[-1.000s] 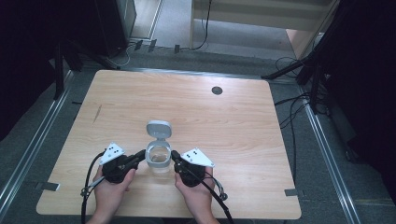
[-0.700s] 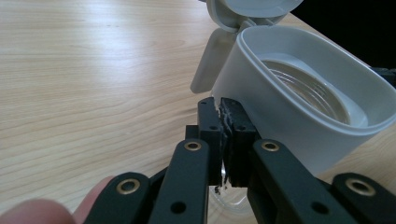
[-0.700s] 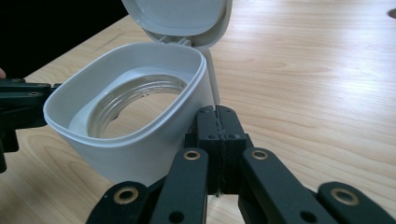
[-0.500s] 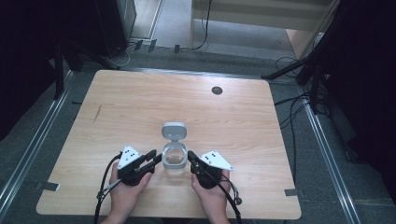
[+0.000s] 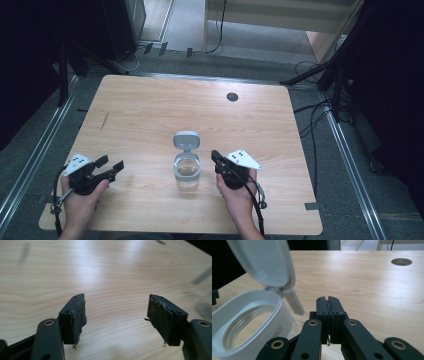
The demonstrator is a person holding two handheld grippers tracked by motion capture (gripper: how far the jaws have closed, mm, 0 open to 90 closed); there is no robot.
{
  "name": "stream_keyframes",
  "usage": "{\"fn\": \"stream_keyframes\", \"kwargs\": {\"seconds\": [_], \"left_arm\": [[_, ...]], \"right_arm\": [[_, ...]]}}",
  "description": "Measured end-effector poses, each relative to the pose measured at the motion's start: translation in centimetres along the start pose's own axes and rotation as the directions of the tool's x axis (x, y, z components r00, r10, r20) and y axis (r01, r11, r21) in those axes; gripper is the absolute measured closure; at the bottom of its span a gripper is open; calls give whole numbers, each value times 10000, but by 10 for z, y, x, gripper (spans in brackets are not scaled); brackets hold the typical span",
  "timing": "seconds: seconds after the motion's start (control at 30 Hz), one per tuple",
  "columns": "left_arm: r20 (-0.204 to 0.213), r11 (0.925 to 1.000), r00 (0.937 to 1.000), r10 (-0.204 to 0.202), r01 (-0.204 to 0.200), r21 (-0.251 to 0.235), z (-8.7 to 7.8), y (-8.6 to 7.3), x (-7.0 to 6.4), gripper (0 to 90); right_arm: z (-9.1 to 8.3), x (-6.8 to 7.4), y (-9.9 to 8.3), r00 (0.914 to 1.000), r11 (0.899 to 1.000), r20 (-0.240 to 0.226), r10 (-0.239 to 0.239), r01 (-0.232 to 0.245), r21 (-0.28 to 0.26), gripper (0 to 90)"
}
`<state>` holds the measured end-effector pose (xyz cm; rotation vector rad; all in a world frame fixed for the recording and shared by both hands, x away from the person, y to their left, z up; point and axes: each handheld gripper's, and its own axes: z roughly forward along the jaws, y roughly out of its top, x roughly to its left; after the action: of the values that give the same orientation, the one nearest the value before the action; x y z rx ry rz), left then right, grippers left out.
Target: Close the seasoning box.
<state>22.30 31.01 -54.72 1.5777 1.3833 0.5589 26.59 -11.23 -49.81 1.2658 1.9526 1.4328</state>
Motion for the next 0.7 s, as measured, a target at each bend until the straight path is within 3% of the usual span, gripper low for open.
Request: {"fn": "stream_keyframes", "kwargs": {"seconds": [0.03,0.07,0.1,0.13,0.27,0.43,0.63,0.7], "left_arm": [[-250,9998,9996,-147,145,-109,-2,-1,12,305],[-250,9998,9996,-147,145,-109,-2,-1,12,297],[-67,9987,9989,-471,469,-196,-1,-2,17,289],[-85,9983,9985,-538,536,-243,0,-2,16,287],[-104,9997,9998,-195,193,-178,2,-2,11,286],[307,9989,9987,-402,408,-208,2,-2,14,249],[321,9990,9988,-360,368,-245,2,-2,14,239],[345,9987,9985,-436,444,-235,2,-2,14,239]], "right_arm": [[1,-2,4,10000,10000,13,-5,5,-2,896],[1,-2,4,10000,10000,13,-5,5,-2,896],[4,-5,11,10000,10000,-64,1,-2,-42,900],[5,-6,15,10000,10000,-80,2,-2,-32,900],[13,-11,27,9987,10000,-512,21,-19,44,900],[24,-8,38,9965,9998,-834,-86,99,146,900],[33,-4,49,9943,9998,-1053,-178,184,49,900],[36,-2,58,9897,9997,-1418,-214,202,-105,900]]}}
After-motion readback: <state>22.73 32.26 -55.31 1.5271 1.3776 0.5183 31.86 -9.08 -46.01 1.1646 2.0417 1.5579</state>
